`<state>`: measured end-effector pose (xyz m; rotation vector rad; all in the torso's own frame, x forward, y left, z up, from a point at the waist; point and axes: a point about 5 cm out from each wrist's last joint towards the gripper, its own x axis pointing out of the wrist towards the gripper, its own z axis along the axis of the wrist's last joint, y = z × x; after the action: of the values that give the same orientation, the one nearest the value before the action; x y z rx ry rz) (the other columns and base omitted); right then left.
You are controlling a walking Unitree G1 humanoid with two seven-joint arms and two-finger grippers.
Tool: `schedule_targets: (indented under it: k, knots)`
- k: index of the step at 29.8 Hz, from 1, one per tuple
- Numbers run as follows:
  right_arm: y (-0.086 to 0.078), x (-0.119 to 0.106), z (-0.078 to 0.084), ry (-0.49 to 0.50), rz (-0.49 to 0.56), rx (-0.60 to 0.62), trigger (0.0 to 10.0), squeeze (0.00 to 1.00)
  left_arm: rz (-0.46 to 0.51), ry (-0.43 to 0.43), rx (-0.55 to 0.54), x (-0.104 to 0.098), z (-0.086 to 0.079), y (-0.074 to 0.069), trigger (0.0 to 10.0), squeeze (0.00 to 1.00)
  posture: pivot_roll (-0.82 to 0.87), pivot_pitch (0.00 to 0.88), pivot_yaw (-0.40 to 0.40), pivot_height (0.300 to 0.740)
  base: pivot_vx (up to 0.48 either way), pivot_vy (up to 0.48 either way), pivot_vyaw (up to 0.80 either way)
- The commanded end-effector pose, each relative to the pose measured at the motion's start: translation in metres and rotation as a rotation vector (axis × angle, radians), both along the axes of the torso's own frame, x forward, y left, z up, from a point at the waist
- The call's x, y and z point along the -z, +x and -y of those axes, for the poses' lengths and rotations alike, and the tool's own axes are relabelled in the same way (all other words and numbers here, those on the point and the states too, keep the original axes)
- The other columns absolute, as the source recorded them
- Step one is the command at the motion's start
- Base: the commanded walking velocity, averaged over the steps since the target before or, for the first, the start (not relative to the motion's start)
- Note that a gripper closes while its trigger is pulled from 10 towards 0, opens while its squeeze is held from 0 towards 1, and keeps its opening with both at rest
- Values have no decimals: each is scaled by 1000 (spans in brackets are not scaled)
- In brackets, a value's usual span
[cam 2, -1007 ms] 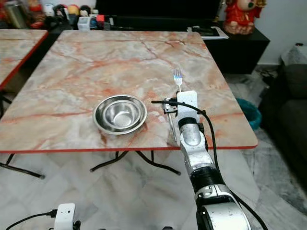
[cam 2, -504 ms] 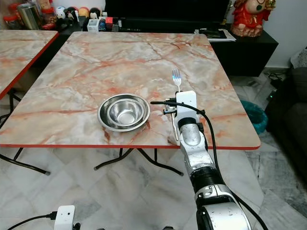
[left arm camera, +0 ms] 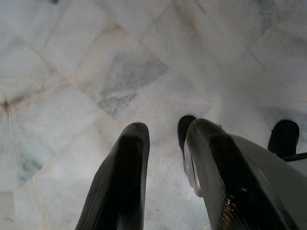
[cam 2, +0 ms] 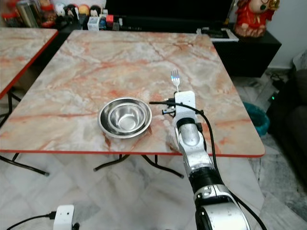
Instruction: Setting the table
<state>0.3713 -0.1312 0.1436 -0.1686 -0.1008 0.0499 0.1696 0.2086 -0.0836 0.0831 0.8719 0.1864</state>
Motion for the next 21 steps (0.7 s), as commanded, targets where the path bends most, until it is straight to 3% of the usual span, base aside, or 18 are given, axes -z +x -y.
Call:
schedule_targets:
  k: [1, 8, 21]
  knots:
    - [0, -3, 3, -2, 9, 5, 10000, 0, -26, -6, -1, 3, 3, -5, 10000, 0, 81, 112, -39, 715, 247, -352, 0]
    - [0, -3, 2, 0, 9, 3, 10000, 0, -21, -2, -2, 3, 3, -4, 10000, 0, 83, 112, -39, 715, 212, -337, 0]
    - [-2, 1, -1, 2, -8, -6, 10000, 0, -25, -8, -9, 3, 4, -5, 10000, 0, 80, 114, -44, 715, 0, 0, 0]
